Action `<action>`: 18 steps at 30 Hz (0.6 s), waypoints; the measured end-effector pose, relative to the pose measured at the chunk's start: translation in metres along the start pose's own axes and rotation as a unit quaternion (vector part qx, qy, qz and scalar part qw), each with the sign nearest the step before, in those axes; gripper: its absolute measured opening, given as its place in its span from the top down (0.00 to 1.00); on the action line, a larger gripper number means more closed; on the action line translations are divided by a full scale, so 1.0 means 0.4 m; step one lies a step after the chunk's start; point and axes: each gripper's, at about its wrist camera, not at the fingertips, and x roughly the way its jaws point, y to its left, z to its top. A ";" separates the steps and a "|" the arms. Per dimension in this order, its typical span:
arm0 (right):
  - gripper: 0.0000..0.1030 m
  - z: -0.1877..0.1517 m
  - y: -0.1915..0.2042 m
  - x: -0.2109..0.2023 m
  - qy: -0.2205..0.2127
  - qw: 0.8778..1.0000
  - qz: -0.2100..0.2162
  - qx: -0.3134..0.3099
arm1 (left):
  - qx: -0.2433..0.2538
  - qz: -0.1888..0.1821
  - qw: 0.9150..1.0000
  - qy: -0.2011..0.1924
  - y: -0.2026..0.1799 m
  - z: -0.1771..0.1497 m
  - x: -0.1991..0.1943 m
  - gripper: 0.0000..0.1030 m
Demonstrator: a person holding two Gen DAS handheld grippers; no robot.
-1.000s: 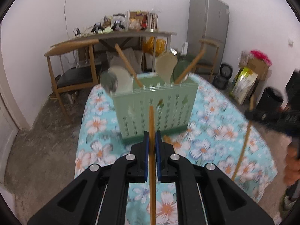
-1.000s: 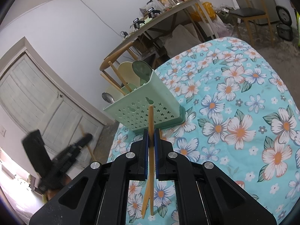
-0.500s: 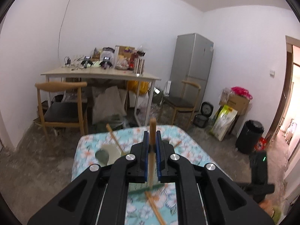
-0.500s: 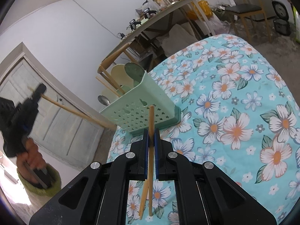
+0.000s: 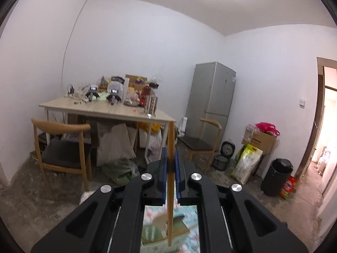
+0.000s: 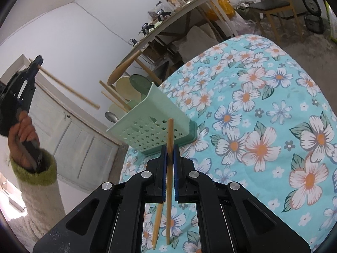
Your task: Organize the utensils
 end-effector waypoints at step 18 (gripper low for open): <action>0.95 0.024 -0.076 0.024 0.008 1.000 -0.008 0.027 | -0.007 0.068 0.997 0.019 0.069 -0.115 0.225 0.94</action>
